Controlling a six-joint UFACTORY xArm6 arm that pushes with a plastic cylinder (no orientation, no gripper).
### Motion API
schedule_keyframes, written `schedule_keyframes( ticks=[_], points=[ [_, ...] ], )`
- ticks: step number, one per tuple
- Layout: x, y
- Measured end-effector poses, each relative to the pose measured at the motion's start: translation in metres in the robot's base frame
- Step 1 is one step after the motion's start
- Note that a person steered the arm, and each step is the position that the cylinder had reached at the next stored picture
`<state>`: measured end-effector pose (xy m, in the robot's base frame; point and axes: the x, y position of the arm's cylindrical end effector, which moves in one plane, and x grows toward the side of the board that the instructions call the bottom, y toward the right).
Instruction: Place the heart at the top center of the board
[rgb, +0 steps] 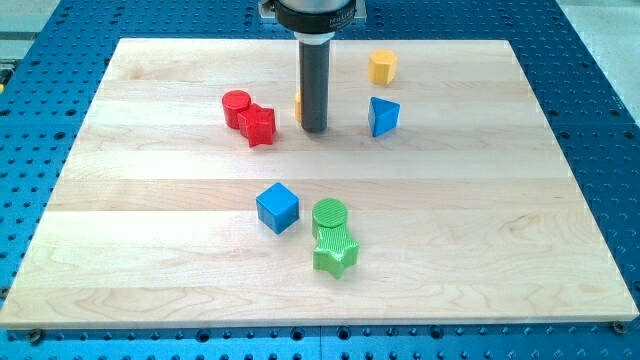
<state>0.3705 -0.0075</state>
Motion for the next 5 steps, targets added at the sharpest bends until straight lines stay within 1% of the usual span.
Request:
schedule_keyframes(
  ticks=[1,2,4,5],
  points=[
    [-0.002,-0.007],
    [-0.02,-0.01],
    [-0.102,-0.006],
    [-0.112,-0.006]
  ],
)
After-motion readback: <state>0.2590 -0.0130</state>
